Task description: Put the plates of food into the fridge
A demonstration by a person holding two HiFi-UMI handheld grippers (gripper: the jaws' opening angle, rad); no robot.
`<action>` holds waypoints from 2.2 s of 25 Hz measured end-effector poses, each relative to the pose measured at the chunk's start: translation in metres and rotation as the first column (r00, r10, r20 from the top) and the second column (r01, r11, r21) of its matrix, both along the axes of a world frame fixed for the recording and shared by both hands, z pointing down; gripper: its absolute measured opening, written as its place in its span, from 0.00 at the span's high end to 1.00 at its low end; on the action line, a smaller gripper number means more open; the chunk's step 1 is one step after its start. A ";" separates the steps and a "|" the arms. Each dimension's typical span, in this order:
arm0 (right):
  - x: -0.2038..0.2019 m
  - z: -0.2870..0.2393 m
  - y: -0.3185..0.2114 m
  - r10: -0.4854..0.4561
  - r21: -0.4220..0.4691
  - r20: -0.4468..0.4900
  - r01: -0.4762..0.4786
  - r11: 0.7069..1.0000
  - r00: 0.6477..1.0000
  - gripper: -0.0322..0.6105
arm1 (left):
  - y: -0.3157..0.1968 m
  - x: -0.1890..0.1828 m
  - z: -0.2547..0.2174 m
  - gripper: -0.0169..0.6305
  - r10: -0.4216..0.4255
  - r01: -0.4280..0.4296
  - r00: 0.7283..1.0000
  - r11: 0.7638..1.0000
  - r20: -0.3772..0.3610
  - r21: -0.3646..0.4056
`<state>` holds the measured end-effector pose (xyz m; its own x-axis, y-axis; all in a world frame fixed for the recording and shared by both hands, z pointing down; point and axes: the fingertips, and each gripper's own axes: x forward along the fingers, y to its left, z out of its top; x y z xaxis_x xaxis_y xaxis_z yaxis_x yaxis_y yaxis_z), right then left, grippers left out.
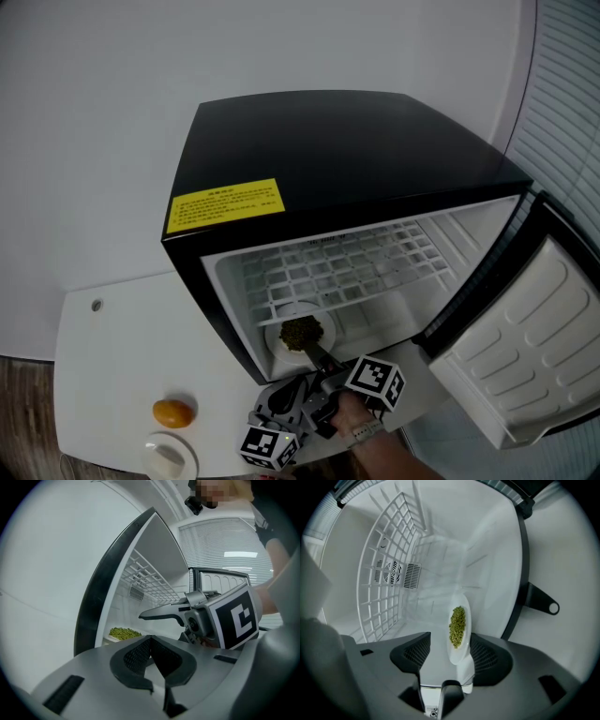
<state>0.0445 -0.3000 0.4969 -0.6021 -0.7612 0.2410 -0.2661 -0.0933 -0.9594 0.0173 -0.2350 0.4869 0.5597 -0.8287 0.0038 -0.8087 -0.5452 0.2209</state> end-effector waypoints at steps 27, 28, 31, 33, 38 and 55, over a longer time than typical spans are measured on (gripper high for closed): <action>-0.002 -0.010 0.012 -0.116 0.028 -0.143 0.121 0.992 0.983 0.35 | 0.009 0.000 0.000 0.96 -0.001 0.001 1.000 1.000 -0.017 -0.009; -0.001 -0.010 0.013 -0.115 0.029 -0.149 0.121 0.992 0.982 0.35 | 0.010 0.000 0.000 0.96 -0.001 0.000 1.000 1.000 -0.016 -0.010; 0.002 -0.008 0.018 -0.115 0.035 -0.175 0.123 0.992 0.978 0.35 | 0.011 0.000 0.000 0.96 -0.001 0.001 1.000 1.000 -0.015 -0.011; 0.005 -0.006 0.021 -0.114 0.038 -0.202 0.124 0.992 0.973 0.35 | 0.012 0.000 0.000 0.96 -0.002 0.001 1.000 1.000 -0.014 -0.012; 0.011 0.000 0.032 -0.119 0.033 -0.273 0.133 0.990 0.955 0.35 | 0.015 0.003 -0.003 0.96 0.000 0.000 1.000 1.000 -0.010 -0.012; 0.011 -0.009 0.072 -0.161 0.148 -0.432 0.246 0.958 0.888 0.81 | 0.048 -0.004 -0.011 0.96 0.004 -0.004 1.000 1.000 -0.020 -0.010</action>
